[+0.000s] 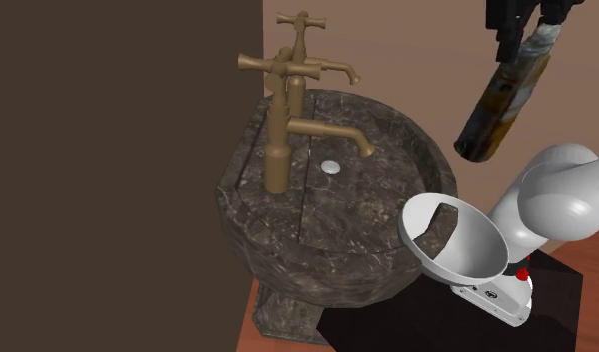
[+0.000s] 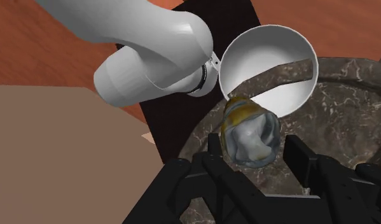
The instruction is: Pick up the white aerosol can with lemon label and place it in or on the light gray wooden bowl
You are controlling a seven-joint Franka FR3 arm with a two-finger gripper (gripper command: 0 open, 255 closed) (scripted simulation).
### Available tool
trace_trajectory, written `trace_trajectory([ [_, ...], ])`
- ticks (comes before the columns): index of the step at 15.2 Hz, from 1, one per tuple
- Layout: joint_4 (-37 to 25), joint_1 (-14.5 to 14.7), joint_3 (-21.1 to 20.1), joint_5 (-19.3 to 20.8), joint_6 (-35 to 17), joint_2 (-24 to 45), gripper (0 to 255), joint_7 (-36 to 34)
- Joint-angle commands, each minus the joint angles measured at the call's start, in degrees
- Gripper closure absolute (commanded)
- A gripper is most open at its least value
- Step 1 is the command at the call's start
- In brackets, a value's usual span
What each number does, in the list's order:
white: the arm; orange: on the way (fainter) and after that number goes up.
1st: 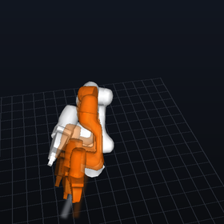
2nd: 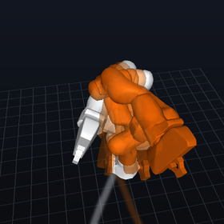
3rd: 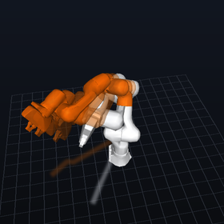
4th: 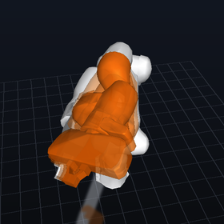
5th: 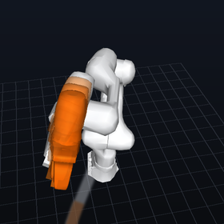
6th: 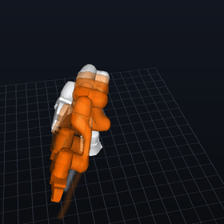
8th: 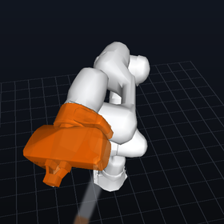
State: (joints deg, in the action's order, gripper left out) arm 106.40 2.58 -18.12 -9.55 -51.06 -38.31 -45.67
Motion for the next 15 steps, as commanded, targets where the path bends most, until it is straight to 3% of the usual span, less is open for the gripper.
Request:
trace_trajectory([
  [1, 0.2, 0.3, -1.8, -2.7, 1.4, -1.9, 255, -2.7],
  [4, -1.0, 0.4, -4.4, -6.8, 3.6, -3.7, 255, -6.9],
  [15, 11.4, 1.4, -5.2, -7.7, -3.4, -9.2, 255, -5.3],
])
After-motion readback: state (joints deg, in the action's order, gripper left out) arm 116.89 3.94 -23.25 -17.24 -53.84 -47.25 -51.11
